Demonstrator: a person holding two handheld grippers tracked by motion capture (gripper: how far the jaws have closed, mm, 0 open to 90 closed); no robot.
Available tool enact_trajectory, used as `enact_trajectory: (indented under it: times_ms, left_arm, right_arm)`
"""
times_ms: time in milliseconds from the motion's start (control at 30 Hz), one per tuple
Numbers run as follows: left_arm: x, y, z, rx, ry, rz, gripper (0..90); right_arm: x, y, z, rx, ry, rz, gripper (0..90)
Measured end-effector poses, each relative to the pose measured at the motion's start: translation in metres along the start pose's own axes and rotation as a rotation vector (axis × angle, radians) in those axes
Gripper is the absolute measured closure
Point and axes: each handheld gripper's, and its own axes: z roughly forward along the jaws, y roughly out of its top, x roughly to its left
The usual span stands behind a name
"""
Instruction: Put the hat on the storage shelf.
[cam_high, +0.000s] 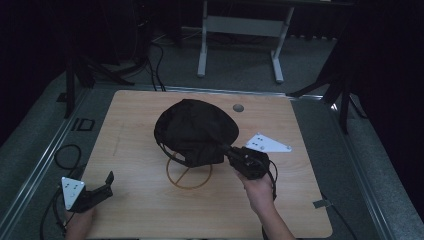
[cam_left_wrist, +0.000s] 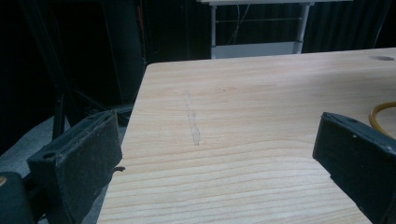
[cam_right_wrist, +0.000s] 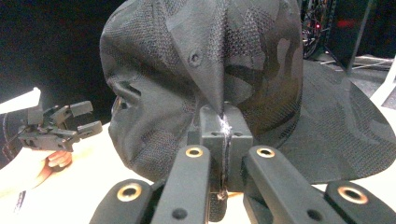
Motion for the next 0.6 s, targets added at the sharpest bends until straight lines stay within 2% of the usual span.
enact_trajectory:
  times_ms: [67, 167, 400, 600]
  left_arm:
    - [0.0000, 0.0000, 0.0001, 0.000, -0.001, 0.000, 1.6]
    - [0.0000, 0.0001, 0.0000, 0.000, -0.003, 0.000, 1.6]
    - [0.0004, 0.0001, -0.0001, -0.001, -0.006, 0.000, 1.6]
    - [0.0005, 0.0000, -0.0001, -0.002, -0.007, -0.001, 1.7]
  right_arm:
    - [0.0001, -0.0001, -0.0003, -0.001, 0.002, -0.006, 80.3]
    - [0.0013, 0.0003, 0.0003, 0.002, -0.002, -0.026, 76.1]
    - [0.0025, 0.0007, 0.0018, 0.005, 0.003, -0.029, 75.4]
    - [0.0016, -0.0011, 0.0026, 0.006, 0.010, -0.021, 69.5]
